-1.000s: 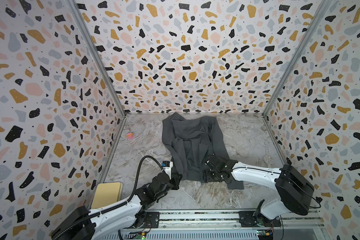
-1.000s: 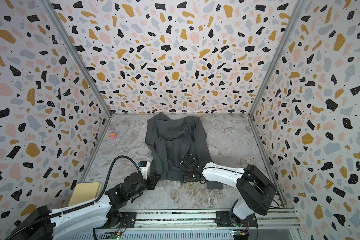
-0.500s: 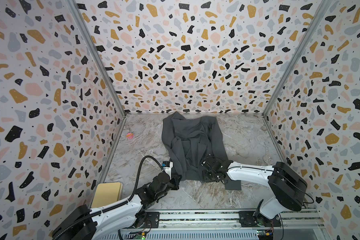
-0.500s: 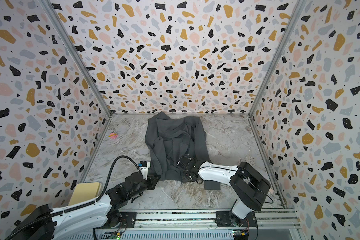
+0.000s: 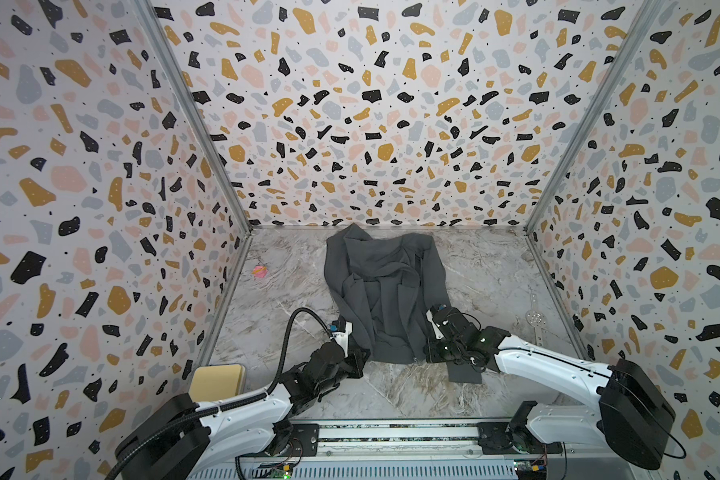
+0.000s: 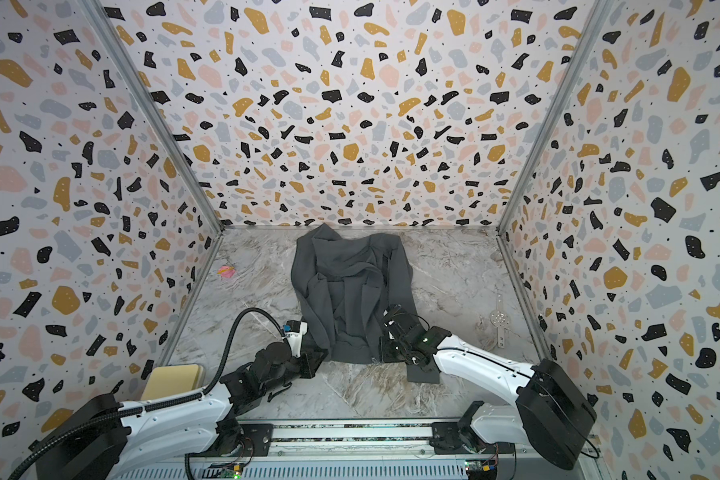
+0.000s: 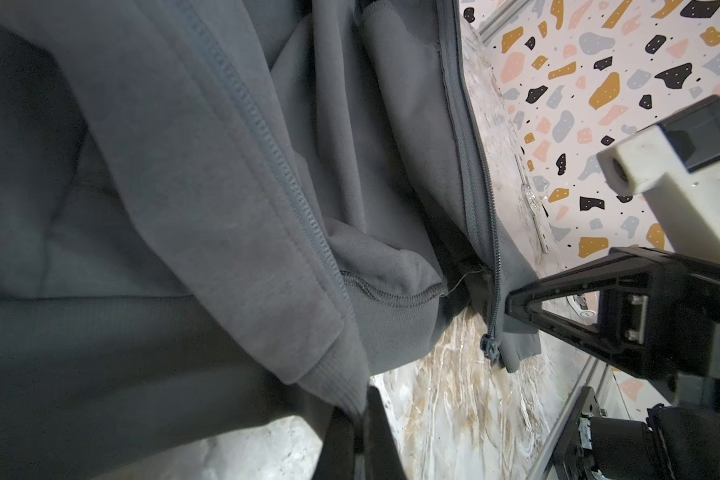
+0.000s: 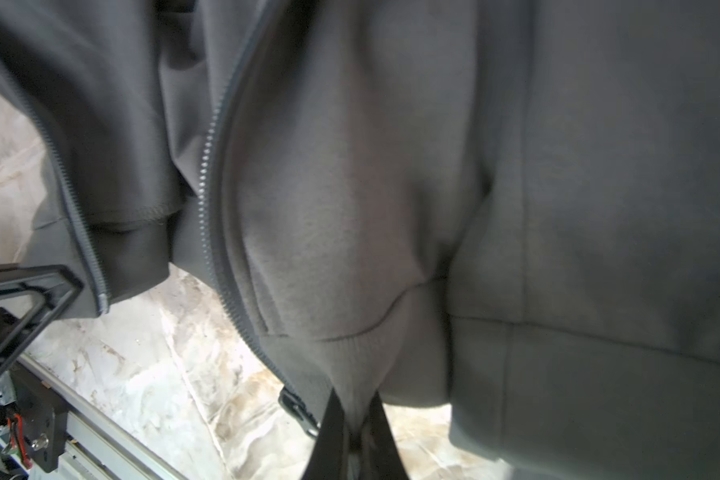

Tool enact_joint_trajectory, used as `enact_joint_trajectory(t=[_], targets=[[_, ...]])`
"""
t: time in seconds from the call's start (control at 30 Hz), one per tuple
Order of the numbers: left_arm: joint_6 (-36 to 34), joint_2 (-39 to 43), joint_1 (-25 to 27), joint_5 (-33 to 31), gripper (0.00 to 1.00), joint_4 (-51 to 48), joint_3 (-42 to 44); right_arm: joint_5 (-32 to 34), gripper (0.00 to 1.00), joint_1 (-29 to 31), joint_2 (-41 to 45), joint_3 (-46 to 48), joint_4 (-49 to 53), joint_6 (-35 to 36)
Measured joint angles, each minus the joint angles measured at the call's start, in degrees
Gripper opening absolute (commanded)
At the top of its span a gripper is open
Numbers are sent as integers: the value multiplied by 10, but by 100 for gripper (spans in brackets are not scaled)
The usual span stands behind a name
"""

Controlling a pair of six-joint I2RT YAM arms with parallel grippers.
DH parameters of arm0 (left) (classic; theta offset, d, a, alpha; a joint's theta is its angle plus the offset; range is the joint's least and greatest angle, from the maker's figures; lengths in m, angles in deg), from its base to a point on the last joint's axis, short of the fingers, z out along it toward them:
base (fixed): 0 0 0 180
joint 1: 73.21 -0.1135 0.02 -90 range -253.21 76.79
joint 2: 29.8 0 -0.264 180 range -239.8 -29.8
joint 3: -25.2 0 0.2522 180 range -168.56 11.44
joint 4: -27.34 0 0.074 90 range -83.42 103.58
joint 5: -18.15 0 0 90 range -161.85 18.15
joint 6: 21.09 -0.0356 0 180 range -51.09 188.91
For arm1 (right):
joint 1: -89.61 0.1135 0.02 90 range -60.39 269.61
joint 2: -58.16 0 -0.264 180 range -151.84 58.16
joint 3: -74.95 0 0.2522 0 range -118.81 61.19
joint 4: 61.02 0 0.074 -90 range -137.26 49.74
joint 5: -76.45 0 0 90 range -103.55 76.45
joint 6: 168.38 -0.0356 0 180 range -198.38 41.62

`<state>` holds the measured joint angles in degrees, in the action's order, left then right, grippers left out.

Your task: Zip up the jacket

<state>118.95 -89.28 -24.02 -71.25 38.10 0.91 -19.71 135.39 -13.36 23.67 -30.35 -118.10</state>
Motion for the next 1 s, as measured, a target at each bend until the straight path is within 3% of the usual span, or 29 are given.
enact_joint_trajectory(t=[0.67, 1.0], targets=[[52, -303, 116, 12, 0, 121, -188, -87, 0, -43, 17, 54, -90, 12], [64, -339, 124, 8, 0, 119, -219, -128, 3, -77, 85, 90, -99, 12]])
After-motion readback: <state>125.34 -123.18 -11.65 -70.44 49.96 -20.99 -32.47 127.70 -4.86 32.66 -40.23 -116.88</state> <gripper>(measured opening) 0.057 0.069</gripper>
